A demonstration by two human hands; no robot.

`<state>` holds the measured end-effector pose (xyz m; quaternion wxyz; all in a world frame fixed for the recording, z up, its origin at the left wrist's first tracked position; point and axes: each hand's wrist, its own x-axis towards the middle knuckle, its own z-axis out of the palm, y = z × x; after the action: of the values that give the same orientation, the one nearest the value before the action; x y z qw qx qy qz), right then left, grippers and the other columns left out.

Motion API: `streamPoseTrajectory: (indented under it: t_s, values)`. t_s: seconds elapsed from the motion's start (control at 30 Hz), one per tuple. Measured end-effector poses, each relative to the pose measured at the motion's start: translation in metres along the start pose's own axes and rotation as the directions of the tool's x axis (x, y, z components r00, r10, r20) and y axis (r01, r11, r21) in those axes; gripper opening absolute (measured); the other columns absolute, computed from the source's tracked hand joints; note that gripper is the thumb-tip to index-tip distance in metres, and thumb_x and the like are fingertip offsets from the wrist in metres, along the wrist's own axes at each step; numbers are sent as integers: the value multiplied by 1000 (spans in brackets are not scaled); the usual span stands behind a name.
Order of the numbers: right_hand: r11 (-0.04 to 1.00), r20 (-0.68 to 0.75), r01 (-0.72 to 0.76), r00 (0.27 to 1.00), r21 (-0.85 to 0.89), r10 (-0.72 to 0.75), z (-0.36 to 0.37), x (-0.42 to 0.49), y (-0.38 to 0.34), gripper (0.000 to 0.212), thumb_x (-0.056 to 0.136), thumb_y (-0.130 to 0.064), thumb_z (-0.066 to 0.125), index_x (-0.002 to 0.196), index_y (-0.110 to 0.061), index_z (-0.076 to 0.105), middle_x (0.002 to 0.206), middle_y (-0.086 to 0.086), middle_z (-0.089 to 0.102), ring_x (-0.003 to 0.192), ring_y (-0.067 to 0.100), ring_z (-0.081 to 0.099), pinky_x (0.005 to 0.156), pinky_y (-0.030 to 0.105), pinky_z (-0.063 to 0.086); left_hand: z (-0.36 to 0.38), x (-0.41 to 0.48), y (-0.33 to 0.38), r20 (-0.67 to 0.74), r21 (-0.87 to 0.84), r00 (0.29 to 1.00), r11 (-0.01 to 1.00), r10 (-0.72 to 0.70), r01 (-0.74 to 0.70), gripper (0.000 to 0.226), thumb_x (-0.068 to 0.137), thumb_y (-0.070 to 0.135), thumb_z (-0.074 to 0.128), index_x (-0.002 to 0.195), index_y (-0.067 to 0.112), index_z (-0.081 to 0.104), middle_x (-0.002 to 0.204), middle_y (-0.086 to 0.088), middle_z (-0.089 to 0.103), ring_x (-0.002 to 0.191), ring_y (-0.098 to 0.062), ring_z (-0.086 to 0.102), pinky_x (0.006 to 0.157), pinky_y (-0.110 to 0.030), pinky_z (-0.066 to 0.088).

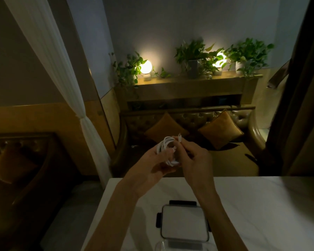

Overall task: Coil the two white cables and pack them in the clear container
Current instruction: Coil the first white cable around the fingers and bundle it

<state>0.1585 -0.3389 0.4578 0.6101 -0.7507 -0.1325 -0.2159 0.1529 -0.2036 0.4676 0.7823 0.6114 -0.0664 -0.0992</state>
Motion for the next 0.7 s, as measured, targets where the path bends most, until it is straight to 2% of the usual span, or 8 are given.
streamPoseTrajectory:
  t_s: [0.13,0.27,0.3,0.37,0.47,0.53,0.63,0.7]
  values:
    - [999,27,53,998,-4,-53,-2,1,2,28,94,-26,54,118,-16,66,105,0,72,91,4,67,77,25,59,7,-4,-1,-195,201,969,973,153,-113,32,84,29,63,113,16,62,108,-9,70,97,-20,70,81,-31,58]
    - [996,1,85,996,-24,-85,2,-3,2,29,94,-27,53,117,-15,66,104,1,70,90,1,64,76,17,56,17,-6,-5,-353,587,830,793,432,-163,13,90,24,60,99,16,56,86,5,63,75,-7,67,59,-10,51]
    - [994,0,105,994,-41,-105,3,-4,2,28,95,-25,53,116,-13,66,104,2,69,88,1,64,76,13,54,19,-6,-5,-375,646,794,749,478,-145,13,90,24,60,99,19,52,83,11,59,72,0,64,58,-6,49]
    - [990,-7,130,991,-62,-131,6,-7,1,26,95,-20,54,115,-10,67,101,4,69,84,-3,62,74,7,50,21,-8,-6,-405,633,766,758,499,-158,20,89,21,61,104,19,48,81,13,57,70,12,61,58,-4,47]
    - [996,-52,78,995,-39,-80,8,-9,2,21,96,-22,52,112,-20,66,96,0,68,85,-3,62,69,9,51,18,-11,-1,-428,273,869,952,248,-137,32,84,22,67,112,13,54,94,0,69,80,-1,70,65,-15,55]
    - [999,-94,43,995,-4,-43,9,-11,4,17,96,-24,52,107,-28,64,93,-1,67,83,2,63,69,17,54,16,-13,5,-341,26,938,998,63,-58,35,85,23,65,118,11,59,109,-9,70,93,-16,71,78,-29,58]
    - [998,-123,14,992,57,-7,5,-10,7,18,96,-22,53,108,-24,66,95,-3,69,87,3,65,74,24,57,8,-16,6,-190,-364,971,929,-146,69,39,93,28,53,124,4,58,122,-18,65,110,-31,65,96,-44,52]
    - [995,-81,26,997,93,-19,3,-8,6,22,95,-17,54,113,-17,67,100,-1,70,92,4,66,78,23,56,3,-18,7,-111,-541,964,829,-240,144,38,92,28,53,118,2,62,116,-20,68,102,-32,69,87,-44,56]
